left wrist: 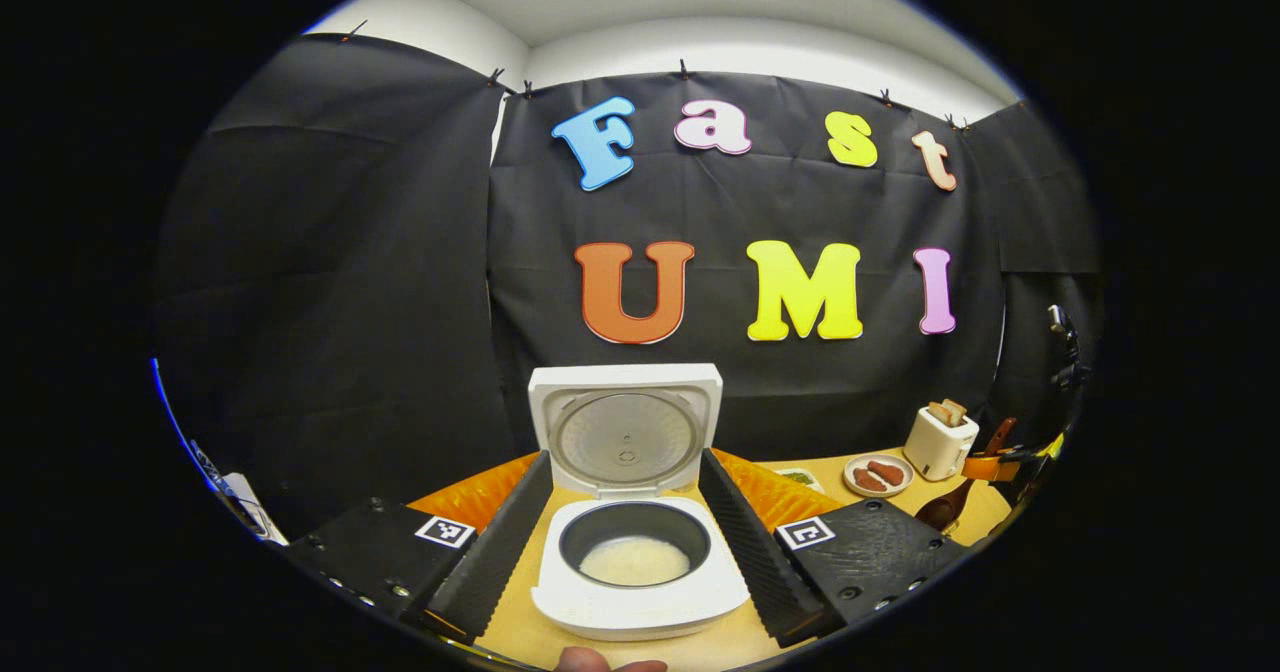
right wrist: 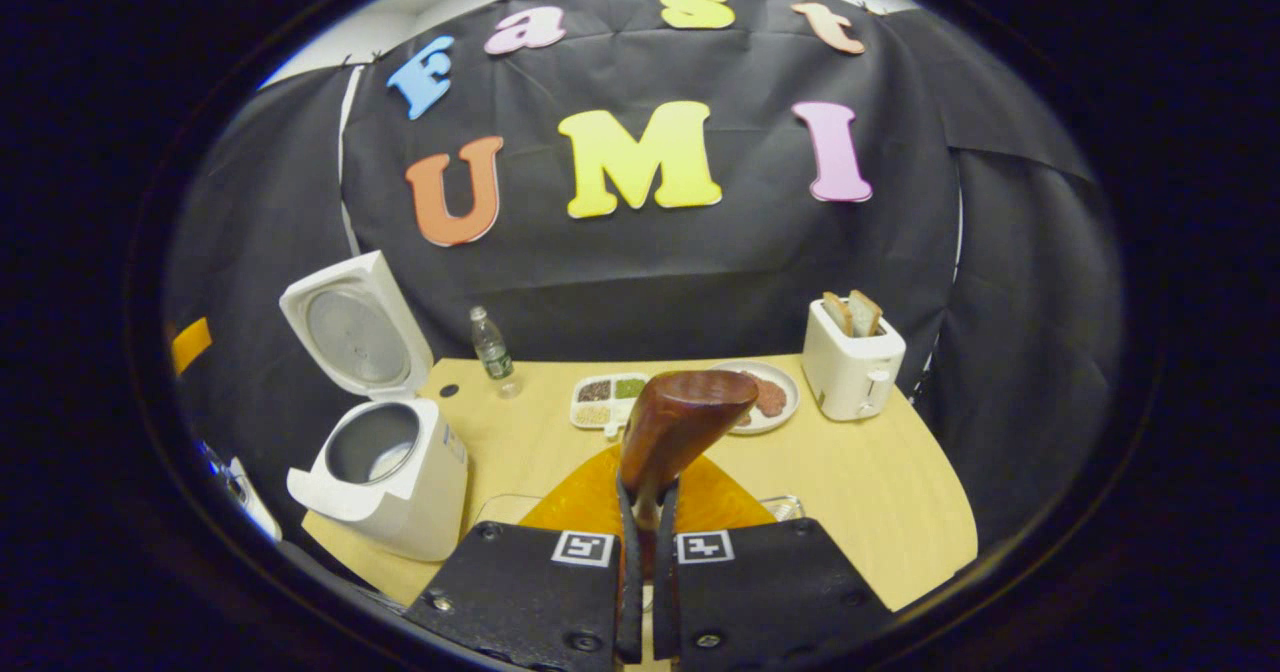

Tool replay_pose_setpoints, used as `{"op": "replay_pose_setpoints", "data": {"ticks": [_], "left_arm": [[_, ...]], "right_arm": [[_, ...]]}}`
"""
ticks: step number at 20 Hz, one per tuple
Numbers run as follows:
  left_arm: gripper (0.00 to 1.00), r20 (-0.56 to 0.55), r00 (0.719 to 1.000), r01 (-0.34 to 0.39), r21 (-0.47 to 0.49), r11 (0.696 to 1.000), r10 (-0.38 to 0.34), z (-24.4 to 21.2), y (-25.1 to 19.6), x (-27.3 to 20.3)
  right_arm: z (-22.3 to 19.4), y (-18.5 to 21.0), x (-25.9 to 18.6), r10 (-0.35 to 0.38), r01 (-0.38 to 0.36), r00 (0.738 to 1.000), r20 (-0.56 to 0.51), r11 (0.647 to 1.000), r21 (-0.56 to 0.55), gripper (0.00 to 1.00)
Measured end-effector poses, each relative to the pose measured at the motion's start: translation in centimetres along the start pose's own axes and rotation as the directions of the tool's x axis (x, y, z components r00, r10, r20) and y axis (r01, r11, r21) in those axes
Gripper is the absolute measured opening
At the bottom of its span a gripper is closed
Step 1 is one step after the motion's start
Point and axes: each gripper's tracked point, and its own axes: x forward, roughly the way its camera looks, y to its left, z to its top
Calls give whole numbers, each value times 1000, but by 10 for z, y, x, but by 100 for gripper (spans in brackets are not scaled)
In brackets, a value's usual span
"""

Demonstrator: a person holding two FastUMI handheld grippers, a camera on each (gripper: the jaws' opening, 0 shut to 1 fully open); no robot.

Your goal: Close the left gripper, press the button to open the rice cooker; take a wooden spoon from the chopstick holder with the right hand, scoop a spoonful of rice and pour it into the rice cooker, then put the wooden spoon back into the chopstick holder.

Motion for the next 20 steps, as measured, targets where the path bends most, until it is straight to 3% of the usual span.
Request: {"op": "replay_pose_setpoints", "data": {"ticks": [5, 13, 16, 20], "left_arm": [[94, -35, 999, -16, -8, 1000, 16, -16, 34, -16], [94, -93, 994, -52, -4, 999, 51, -27, 69, -36], [94, -106, 993, -57, 5, 998, 57, -30, 74, -38], [94, -111, 992, -65, -4, 998, 64, -32, 79, -38]], "right_arm": [[-42, 25, 29, -78, 74, 997, -14, 983, -168, 10], [-93, 34, 85, -185, 178, 983, 15, 922, -344, 10], [-106, 45, 94, -182, 172, 983, -1, 933, -316, 9], [-116, 71, 100, -92, 78, 994, -62, 979, -190, 10]]}}
